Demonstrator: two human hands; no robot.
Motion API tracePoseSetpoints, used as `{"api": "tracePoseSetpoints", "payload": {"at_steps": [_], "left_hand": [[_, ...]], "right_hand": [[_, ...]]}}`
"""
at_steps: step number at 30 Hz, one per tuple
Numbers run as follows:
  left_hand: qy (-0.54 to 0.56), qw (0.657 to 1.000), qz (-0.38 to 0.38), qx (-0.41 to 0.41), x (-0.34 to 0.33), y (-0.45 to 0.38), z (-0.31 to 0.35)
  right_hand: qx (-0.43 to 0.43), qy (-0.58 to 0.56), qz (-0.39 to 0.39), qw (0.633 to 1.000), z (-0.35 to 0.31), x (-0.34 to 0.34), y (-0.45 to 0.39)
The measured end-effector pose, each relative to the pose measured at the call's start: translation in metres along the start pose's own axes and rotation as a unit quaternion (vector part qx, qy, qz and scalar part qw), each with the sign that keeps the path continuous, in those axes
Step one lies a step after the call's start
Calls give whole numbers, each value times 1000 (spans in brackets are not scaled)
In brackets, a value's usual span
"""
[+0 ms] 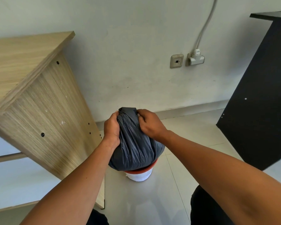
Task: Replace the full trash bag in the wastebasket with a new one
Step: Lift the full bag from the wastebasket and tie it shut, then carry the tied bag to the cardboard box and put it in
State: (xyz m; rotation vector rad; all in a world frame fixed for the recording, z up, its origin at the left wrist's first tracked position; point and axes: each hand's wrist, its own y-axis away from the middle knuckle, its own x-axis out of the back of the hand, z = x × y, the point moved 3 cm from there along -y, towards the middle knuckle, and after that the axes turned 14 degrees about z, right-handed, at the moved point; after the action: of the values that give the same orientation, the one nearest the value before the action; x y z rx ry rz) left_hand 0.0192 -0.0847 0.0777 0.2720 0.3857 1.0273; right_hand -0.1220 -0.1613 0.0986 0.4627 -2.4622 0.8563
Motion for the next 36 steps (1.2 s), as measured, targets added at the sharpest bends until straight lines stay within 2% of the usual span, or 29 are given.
{"api": "tracePoseSetpoints", "payload": {"at_steps": [2,5,7,12,16,18,20,22,23,25,29,32,36], "left_hand": [[-2,1000,2,6,1,-1,1],[-17,1000,0,17,2,-1,1],[-33,999,-2,22,1,0,1],[-55,998,-17,36,-2,0,16],[-96,995,-20,27,-7,-8,30],[-127,992,9,2,-8,-17,34],[-184,977,65,-87,-6,-16,39],[-216,946,105,-216,-4,-6,49],[-221,930,101,-274,-3,2,55],[-289,882,41,-370,-5,19,64],[-466,773,-122,-413,-9,57,96],[-544,685,-158,-458,-12,85,138],[-579,614,-183,-504,-18,135,205]], "right_hand": [[35,10,-62,997,-3,1,4],[78,117,-131,981,-1,-4,6],[83,151,-120,978,2,-5,2],[129,133,-65,981,-5,0,-10],[160,200,-98,962,-1,-3,-22],[154,205,-130,958,-2,-5,-31],[149,206,-154,955,-5,-3,-42],[142,211,-180,950,-14,1,-53],[133,205,-195,950,-19,5,-57],[113,183,-205,955,-30,14,-62],[101,171,-199,960,-65,50,-73],[118,176,-206,955,-102,88,-80],[80,151,-244,955,-169,144,-92]]}}
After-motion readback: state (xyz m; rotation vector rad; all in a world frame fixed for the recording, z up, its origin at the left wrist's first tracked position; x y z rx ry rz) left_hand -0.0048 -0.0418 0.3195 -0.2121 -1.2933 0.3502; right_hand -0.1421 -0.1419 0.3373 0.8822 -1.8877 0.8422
